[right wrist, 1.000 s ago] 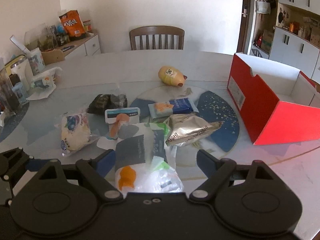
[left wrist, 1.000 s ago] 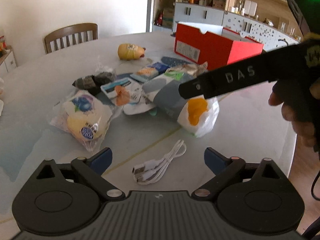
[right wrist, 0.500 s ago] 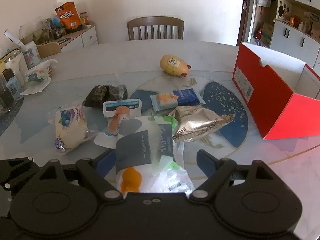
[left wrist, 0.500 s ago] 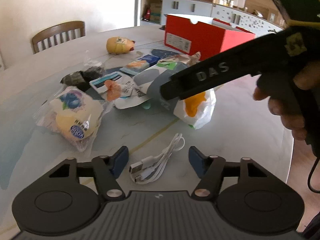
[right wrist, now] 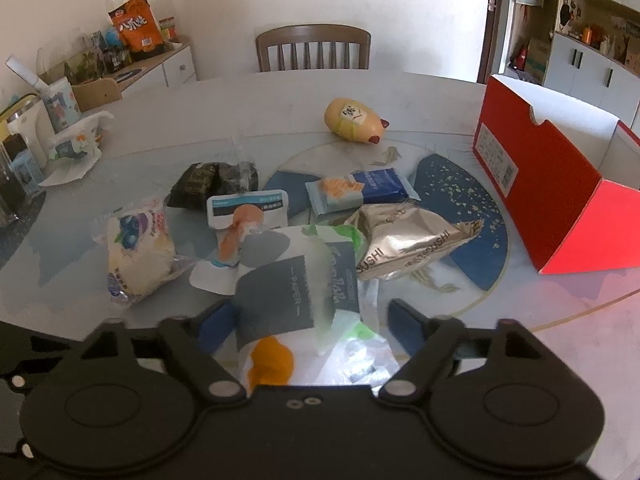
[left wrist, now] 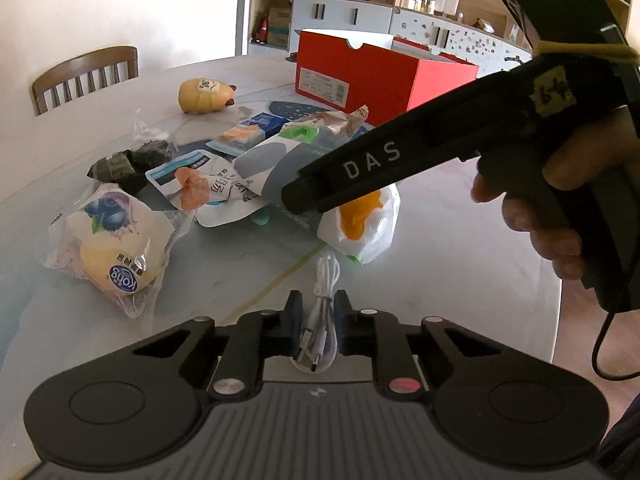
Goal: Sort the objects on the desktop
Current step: 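Close right gripper on white printed bag while left gripper grasps USB cable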
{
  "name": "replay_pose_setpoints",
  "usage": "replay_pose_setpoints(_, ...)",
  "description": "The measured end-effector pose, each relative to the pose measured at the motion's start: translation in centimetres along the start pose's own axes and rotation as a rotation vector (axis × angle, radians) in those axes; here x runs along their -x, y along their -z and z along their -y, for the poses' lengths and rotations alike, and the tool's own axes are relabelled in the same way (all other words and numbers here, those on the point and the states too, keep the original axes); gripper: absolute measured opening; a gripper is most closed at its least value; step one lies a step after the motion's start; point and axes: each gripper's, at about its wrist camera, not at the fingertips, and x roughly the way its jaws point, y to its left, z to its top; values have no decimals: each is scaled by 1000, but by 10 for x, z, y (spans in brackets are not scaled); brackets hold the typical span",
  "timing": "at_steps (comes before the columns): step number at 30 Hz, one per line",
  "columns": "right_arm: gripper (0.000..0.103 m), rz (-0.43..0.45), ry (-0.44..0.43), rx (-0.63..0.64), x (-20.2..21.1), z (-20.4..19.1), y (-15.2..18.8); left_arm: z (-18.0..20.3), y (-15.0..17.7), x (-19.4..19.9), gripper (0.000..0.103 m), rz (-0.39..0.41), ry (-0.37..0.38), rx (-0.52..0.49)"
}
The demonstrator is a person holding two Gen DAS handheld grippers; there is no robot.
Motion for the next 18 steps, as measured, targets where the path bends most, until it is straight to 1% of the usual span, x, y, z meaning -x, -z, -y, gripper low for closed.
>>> replay_pose_setpoints(1, 63, -7, -9, 2, 0, -1, -1, 0, 0, 1, 14, 1, 0, 3)
replay_pose_setpoints(2, 62, -7, -12, 5, 0, -1, -1, 0, 0, 1, 13, 1, 2, 7)
replay_pose_setpoints(5, 51, -1, -12, 4, 3, -3, -1, 0, 1, 3, 11, 5, 8, 18)
replay_pose_setpoints(7, 36, 5, -21, -1, 6, -3, -1, -1, 1, 3, 11, 8, 10, 26)
replay_pose_setpoints(8, 33, 10, -21, -3, 8, -3, -2, -1, 2, 3, 10, 8, 11, 29)
replay_pose_setpoints(10, 24, 17, -22, -9, 11, -2, -3, -1, 2, 4, 9, 11, 12, 32)
replay_pose_setpoints(11, 21, 21, -24, -10, 13, -2, -3, -1, 2, 5, 7, 13, 14, 33)
replay_pose_setpoints(12, 17, 24, -24, -10, 16, -2, -4, -1, 2, 6, 6, 19, 13, 34)
replay_pose_setpoints(13, 14, 29, -25, -9, 18, -3, -4, -2, 1, 7, 5, 24, 11, 37)
replay_pose_setpoints(18, 10, 68, -12, 9, 32, -6, -5, -4, 1, 10, 5, 31, 16, 47)
